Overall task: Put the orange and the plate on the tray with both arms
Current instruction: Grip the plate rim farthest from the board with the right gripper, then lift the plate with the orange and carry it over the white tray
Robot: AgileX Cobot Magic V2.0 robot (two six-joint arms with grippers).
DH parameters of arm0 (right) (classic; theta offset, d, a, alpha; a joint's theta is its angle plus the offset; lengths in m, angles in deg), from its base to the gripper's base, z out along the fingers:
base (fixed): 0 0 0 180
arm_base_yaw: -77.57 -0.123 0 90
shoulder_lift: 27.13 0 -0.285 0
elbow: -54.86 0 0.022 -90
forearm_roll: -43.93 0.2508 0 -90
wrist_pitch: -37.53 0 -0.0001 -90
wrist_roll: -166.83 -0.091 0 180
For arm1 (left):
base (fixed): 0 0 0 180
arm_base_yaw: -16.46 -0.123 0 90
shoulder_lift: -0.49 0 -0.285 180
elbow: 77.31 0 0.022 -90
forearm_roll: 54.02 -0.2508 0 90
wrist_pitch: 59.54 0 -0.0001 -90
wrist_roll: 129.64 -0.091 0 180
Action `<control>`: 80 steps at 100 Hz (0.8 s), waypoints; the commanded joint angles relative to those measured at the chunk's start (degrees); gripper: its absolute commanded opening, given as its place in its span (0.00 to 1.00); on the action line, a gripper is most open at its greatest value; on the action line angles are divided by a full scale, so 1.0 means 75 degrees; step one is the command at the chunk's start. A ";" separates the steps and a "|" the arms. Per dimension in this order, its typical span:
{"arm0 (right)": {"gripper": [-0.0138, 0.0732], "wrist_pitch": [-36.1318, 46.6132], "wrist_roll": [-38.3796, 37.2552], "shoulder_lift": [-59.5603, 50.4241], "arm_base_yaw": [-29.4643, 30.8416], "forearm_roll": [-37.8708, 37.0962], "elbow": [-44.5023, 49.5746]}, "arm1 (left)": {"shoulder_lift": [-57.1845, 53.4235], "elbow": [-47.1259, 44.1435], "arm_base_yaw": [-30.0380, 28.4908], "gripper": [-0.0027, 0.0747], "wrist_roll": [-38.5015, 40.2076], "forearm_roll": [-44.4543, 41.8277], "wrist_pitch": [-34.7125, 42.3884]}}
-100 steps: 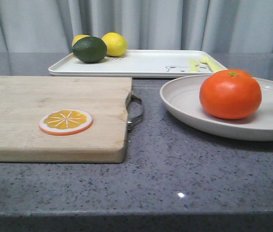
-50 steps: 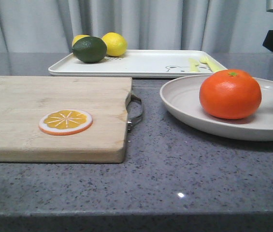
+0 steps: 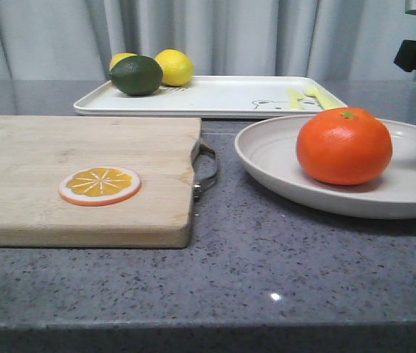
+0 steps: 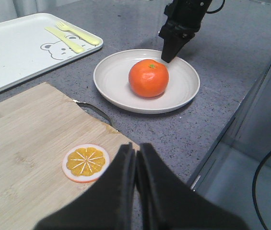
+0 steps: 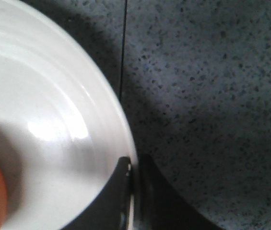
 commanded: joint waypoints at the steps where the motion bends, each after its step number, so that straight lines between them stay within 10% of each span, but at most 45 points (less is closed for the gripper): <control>1: 0.09 0.0128 -0.0057 -0.0232 0.0013 -0.0048 -0.0205 | 0.0025 0.0196 -0.0006 0.01 -0.0011 0.0126 0.0573; 80: 0.09 -0.0292 -0.0180 -0.0270 0.0013 0.0851 -0.1959 | 0.0025 0.0196 -0.0006 0.01 -0.0011 0.0126 0.0573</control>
